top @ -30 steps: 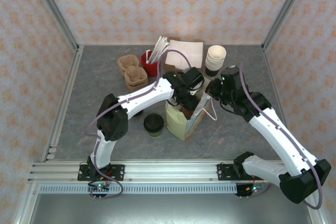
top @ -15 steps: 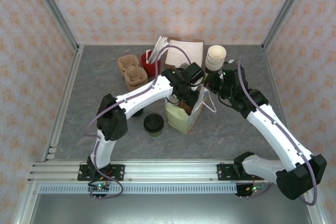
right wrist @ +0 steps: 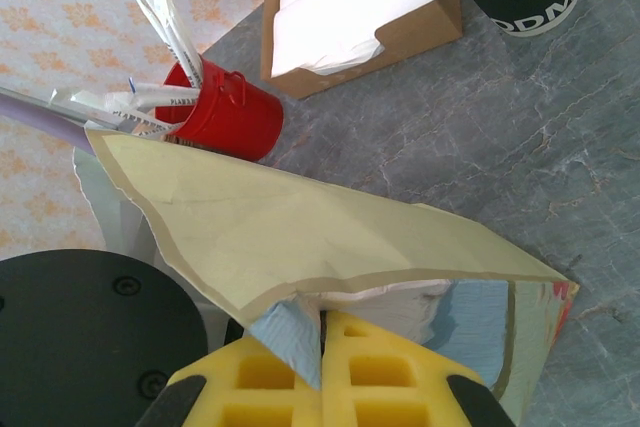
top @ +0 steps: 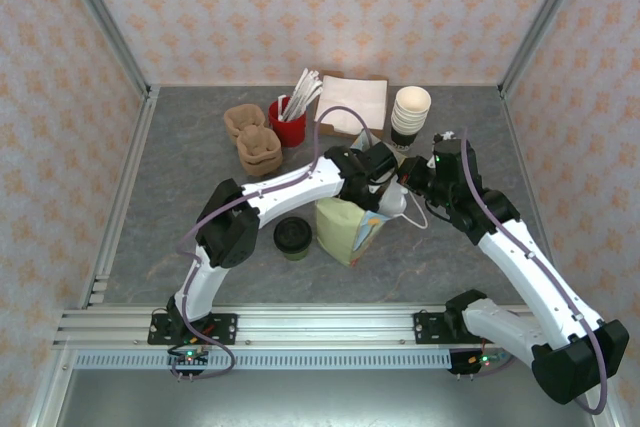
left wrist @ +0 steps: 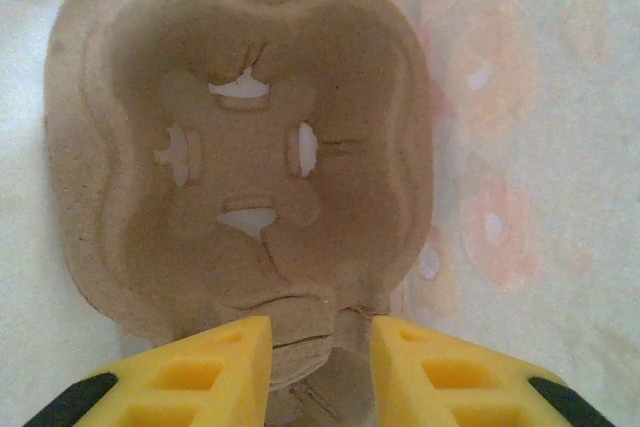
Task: Pack the takeout coffee
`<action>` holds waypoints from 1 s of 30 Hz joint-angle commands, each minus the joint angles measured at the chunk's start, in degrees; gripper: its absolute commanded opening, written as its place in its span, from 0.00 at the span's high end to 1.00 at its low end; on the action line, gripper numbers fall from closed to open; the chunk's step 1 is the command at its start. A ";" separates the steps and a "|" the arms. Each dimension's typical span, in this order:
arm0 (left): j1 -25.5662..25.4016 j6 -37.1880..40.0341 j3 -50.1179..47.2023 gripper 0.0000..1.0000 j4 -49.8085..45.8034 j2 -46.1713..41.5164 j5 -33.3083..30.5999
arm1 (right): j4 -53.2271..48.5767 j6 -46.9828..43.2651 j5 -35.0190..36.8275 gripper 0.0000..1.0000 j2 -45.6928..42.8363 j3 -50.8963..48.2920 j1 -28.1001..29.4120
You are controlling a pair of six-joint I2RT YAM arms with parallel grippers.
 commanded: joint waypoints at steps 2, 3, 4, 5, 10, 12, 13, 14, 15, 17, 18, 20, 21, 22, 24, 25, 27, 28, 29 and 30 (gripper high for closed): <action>-0.51 0.30 -2.34 0.68 -1.93 2.42 -2.50 | -1.23 -1.48 -0.64 1.00 -0.61 0.11 -0.28; -0.46 0.12 -2.32 0.68 -1.77 2.75 -1.82 | -1.60 -1.63 -0.68 1.00 -0.52 0.32 -0.30; -0.50 0.15 -2.52 0.68 -1.49 3.05 -1.39 | -1.94 -1.96 -0.64 1.00 -0.42 0.71 -0.29; -0.45 0.28 -2.63 0.68 -1.22 3.15 -0.79 | -2.21 -1.99 -0.53 1.00 -0.42 0.97 -0.33; 0.50 0.99 -3.28 0.68 0.92 3.94 3.92 | -4.12 -3.13 0.02 1.00 -0.25 2.74 -0.32; 0.93 1.22 -3.77 0.68 1.51 4.17 5.63 | -4.64 -3.17 0.02 1.00 -0.33 3.07 -0.32; 1.04 1.22 -3.79 0.68 1.50 4.48 5.87 | -4.82 -3.21 0.01 1.00 -0.33 3.24 -0.35; 1.08 1.21 -3.90 0.67 1.72 4.55 6.10 | -4.99 -3.30 0.00 1.00 -0.25 3.35 -0.32; 1.21 1.21 -4.17 0.67 2.22 4.57 6.71 | -5.18 -3.41 0.02 1.00 -0.33 3.49 -0.29; 1.33 1.19 -4.67 0.66 2.56 4.74 7.10 | -5.51 -3.63 0.25 1.00 -0.33 3.64 -0.36; 1.38 1.21 -4.86 0.66 2.72 4.83 7.13 | -5.67 -3.74 0.28 1.00 -0.38 3.70 -0.37; 1.43 1.30 -5.14 0.65 2.91 5.11 7.36 | -5.67 -3.90 0.24 1.00 -0.25 3.82 -0.36; 1.44 1.30 -5.12 0.65 3.00 5.21 7.37 | -5.72 -3.95 0.25 1.00 -0.21 3.87 -0.34; 1.40 1.34 -4.99 0.64 3.00 5.20 7.38 | -5.80 -3.96 0.23 1.00 -0.11 3.99 -0.35; 1.52 1.22 -4.70 0.62 3.25 5.12 7.59 | -5.85 -4.05 -0.06 1.00 0.08 4.24 -0.36; 1.49 1.11 -4.38 0.61 3.28 5.12 7.57 | -5.84 -4.02 -0.07 1.00 0.09 4.27 -0.31; 1.65 0.88 -3.71 0.59 3.23 4.92 7.67 | -5.81 -4.06 -0.02 1.00 0.06 4.20 -0.31; 1.68 0.95 -2.63 0.58 2.50 4.84 7.67 | -5.85 -4.00 0.17 1.00 0.13 4.32 -0.30; 1.78 1.08 -1.42 0.57 1.92 4.53 7.53 | -6.00 -4.03 0.32 1.00 0.19 4.46 -0.37; 1.95 0.90 0.12 0.55 1.21 3.96 7.28 | -6.10 -4.10 0.53 1.00 0.35 4.76 -0.33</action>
